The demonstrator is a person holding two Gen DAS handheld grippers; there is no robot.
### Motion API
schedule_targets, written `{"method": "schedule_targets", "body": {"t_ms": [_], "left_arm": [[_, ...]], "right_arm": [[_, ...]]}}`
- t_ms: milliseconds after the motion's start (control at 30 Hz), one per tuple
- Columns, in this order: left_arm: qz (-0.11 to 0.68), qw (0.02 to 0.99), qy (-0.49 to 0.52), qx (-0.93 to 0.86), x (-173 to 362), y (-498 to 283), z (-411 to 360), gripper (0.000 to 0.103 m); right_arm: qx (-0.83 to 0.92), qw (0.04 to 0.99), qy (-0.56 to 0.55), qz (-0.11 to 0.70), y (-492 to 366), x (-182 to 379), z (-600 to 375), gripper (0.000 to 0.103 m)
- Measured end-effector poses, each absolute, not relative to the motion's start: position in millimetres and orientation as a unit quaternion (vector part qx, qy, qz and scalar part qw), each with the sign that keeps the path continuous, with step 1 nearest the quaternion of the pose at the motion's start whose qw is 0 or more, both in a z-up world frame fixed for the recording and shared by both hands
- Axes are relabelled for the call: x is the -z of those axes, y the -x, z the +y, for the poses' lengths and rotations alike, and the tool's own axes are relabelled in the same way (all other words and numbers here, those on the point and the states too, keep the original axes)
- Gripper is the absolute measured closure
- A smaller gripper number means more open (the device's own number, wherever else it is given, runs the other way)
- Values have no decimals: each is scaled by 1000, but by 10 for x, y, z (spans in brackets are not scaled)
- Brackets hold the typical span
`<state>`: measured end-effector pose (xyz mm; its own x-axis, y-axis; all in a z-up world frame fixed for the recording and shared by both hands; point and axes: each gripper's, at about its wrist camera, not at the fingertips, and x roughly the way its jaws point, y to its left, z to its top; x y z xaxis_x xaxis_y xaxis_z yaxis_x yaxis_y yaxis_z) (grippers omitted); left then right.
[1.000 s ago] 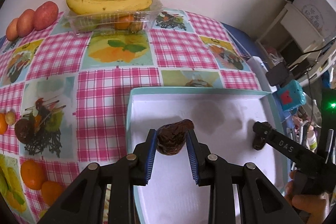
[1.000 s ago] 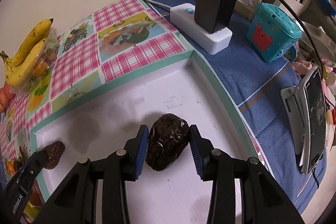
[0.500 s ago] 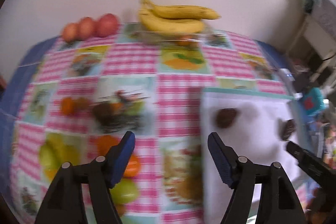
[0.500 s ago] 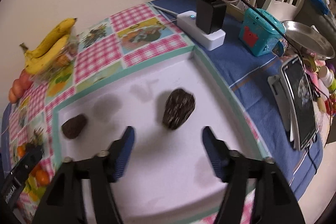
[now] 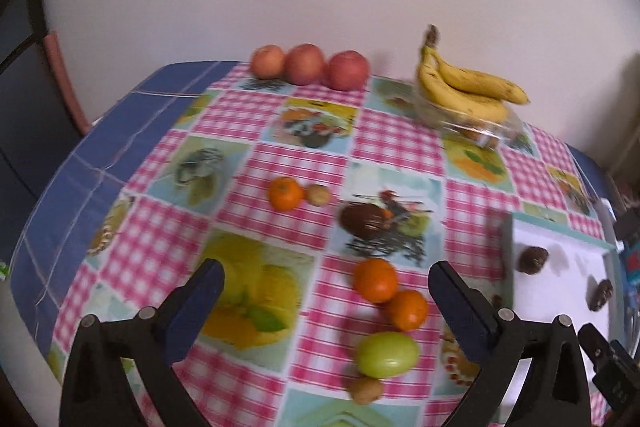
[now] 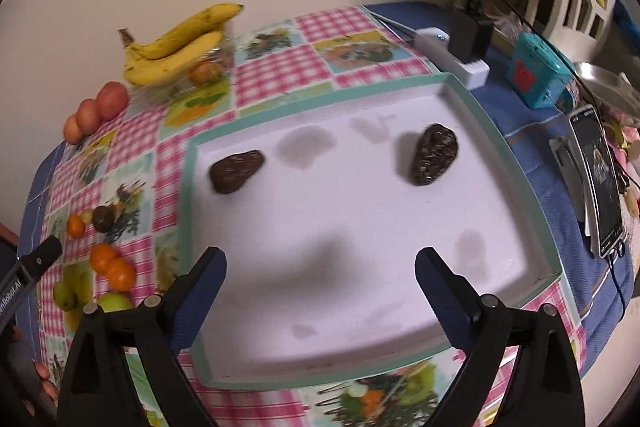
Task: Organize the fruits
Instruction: 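Grasp the green apple with the right tool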
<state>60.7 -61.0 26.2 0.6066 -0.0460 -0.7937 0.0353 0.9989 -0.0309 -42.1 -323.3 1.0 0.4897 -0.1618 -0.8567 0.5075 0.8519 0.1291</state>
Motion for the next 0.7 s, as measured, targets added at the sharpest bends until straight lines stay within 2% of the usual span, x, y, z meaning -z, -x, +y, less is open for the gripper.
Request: {"method": "schedule_targets", "body": {"t_ms": [233,500,700], "left_arm": [[433,901,3,-1,-291,-657,-368,0],[416,907,63,-1,-363,-808,95,0],[469,879,81,-29,-124,-933,406,0]], "right_arm": [[155,847,-178,476,240,28,-2834,7],[80,860,-155,480,-106,46,-2262,7],[46,849,-152,503,-311,177,-1972,7]]}}
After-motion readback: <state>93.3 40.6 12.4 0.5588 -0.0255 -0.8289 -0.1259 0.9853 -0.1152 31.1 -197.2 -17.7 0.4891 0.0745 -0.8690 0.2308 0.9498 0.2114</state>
